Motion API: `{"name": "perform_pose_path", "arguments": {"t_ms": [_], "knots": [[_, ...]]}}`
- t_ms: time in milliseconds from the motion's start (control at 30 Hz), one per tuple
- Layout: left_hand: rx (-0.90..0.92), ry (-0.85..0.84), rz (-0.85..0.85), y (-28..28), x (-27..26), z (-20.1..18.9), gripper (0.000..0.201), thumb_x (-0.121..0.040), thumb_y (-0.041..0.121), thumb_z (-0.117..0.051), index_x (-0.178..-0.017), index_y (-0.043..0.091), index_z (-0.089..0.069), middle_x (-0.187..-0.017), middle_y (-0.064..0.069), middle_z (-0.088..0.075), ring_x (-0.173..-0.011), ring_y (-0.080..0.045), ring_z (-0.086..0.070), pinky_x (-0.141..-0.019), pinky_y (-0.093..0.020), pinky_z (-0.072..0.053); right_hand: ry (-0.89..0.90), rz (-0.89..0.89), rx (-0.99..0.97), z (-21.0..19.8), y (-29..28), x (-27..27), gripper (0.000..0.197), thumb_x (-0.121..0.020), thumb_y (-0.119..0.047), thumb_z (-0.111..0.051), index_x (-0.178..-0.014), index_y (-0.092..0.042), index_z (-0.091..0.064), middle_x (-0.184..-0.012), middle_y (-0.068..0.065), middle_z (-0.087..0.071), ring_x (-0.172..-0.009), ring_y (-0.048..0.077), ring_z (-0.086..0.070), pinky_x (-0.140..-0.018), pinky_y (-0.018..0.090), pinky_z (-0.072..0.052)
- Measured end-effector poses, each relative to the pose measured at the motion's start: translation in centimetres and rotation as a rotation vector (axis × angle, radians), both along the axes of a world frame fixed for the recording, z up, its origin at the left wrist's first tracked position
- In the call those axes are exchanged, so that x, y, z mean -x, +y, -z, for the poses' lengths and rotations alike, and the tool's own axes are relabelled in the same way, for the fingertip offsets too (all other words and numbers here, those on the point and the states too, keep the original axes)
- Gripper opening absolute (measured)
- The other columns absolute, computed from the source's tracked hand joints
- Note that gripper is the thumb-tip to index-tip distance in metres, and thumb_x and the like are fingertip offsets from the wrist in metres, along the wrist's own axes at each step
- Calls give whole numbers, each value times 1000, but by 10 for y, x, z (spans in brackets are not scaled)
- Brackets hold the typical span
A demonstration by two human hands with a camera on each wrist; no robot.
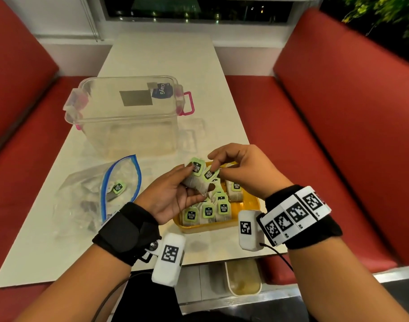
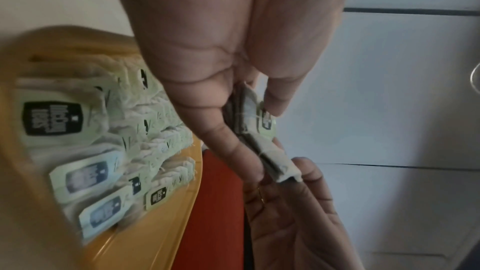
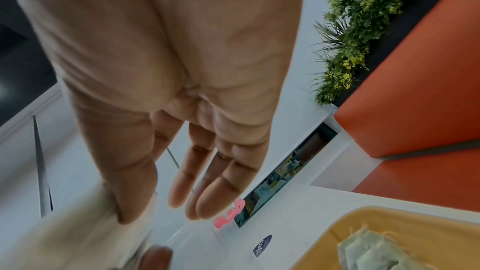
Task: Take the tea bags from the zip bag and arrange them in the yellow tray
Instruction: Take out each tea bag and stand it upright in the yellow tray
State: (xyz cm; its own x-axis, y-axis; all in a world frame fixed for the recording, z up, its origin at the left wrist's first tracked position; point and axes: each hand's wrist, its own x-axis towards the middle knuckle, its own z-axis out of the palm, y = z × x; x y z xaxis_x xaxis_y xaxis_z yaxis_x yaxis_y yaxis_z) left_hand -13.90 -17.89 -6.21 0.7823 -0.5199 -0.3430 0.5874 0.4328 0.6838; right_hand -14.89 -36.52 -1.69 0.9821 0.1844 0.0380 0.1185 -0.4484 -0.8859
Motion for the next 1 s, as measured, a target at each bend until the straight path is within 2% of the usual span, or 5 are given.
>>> {"name": "perform_pose_path", "arguments": {"t_ms": [100,233,400,633,1000], "knots": [[-40,-67,14,-1,1,0,23,-85,15,-60,-107,10,-58,-101,-13,-71,-85,-23,-72,-64,-26,-60,-37,30,56,4,-2,-1,30,-71,11,-60,-73,-16,-71,-93,-6,-68,-87,14,-66,-68,15,-51],[-165,-199,-48,-2,1,4,32,-79,-1,-63,-108,12,-59,-97,-8,-73,-80,-21,-72,-60,-24,-58,21,55,56,8,-4,-4,37,-86,6,-48,-81,-24,-70,-85,2,-70,-69,20,-66,-72,39,-56],[-303,-359,-73,-3,3,5,33,-85,-6,-63,-111,13,-58,-100,-10,-71,-84,-24,-72,-65,-27,-58,117,67,6,5,-4,-4,11,-89,-8,-64,-99,-3,-67,-81,15,-71,-61,15,-64,-56,25,-54],[-345,-305,-64,-4,4,12,12,-99,12,-48,-105,14,-58,-97,-9,-69,-91,-23,-68,-72,-30,-59,93,76,127,2,-24,-7,6,-82,-6,-71,-88,-6,-69,-69,8,-71,-58,10,-65,-58,27,-53],[-370,-244,-116,7,7,25,12,-100,15,-46,-104,18,-58,-96,-8,-67,-88,-20,-69,-73,-27,-58,199,-26,794,15,-44,-17,3,-83,-21,-70,-85,-23,-71,-66,-7,-55,-57,7,-47,-50,22,-32]]}}
